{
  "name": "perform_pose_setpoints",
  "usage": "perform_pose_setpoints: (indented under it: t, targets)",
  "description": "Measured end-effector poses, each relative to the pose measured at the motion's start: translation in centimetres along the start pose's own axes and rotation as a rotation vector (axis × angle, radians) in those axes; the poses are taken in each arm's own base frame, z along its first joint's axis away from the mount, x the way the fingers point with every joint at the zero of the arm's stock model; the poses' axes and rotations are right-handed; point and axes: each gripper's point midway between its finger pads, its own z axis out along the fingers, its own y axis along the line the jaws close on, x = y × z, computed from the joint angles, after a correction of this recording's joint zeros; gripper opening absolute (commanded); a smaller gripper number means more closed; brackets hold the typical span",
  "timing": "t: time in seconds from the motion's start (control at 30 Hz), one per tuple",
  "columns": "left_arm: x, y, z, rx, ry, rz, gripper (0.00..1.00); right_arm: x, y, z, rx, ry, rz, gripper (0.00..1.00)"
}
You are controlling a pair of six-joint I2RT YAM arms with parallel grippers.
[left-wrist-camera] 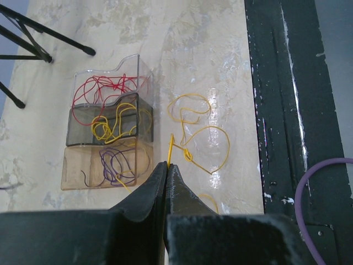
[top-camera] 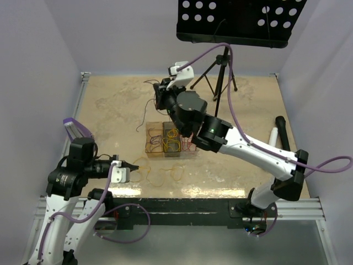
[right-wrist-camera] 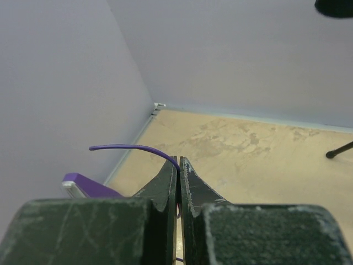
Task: Untangle the cables
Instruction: Untie the cable, then place the cable in the bin.
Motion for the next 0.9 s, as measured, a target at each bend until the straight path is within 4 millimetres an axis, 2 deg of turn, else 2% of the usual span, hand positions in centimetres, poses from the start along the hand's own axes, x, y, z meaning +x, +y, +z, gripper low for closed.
perform_pose_setpoints:
  t: [0.17,0.33,0.43,0.9]
  targets:
    - [-1.2,-0.1,-0.5,-0.006,-0.022,0.035,0.0,6.0,-1.1,2.3,0.043,0.084,-0.082,0.0]
    - [-1.9,-0.2,-0.7,-0.012,-0.042,0.057,0.0,10.2,-2.6,3.3,0.077,0.149,-0.143,0.0]
    - [-2.0,-0.2,-0.7,-0.011,-0.044,0.057,0.0,11.0,-3.1,3.4,0.08,0.164,-0.152,0.0]
    - [-2.1,-0.1,-0.7,-0.017,-0.048,0.067,0.0,11.8,-4.5,4.4,0.083,0.172,-0.12,0.0]
